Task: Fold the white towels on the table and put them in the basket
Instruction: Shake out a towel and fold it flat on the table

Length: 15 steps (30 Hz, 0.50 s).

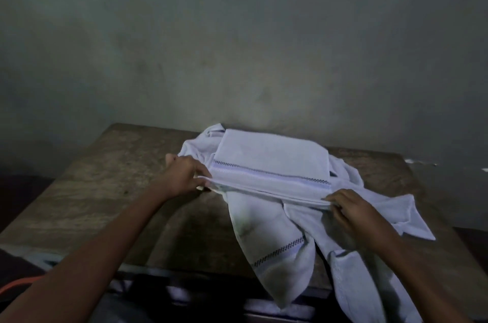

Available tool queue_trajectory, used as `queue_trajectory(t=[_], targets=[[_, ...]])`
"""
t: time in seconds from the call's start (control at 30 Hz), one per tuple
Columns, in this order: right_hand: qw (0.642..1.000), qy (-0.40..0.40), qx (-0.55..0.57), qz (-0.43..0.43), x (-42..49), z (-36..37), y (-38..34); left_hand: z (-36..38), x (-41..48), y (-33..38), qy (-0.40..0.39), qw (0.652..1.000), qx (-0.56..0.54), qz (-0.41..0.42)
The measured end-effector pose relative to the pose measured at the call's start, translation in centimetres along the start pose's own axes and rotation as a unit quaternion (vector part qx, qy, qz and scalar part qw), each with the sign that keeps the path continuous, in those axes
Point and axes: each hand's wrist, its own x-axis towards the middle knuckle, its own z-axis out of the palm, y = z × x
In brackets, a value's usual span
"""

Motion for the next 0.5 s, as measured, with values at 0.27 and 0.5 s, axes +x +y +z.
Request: queue_trajectory(t=[0.27, 0.5], targets=[[0.978, 0.089, -0.187, -0.038, 7.8, -18.7, -5.3, -18.8, 3.7, 6.9, 0.096, 0.991, 0.057, 0.071], [0.988, 0.141, -0.042, -0.056, 9.2, -34.5, -11.7, -36.6, 1.1, 13.4, 0.084, 0.976, -0.167, 0.107]])
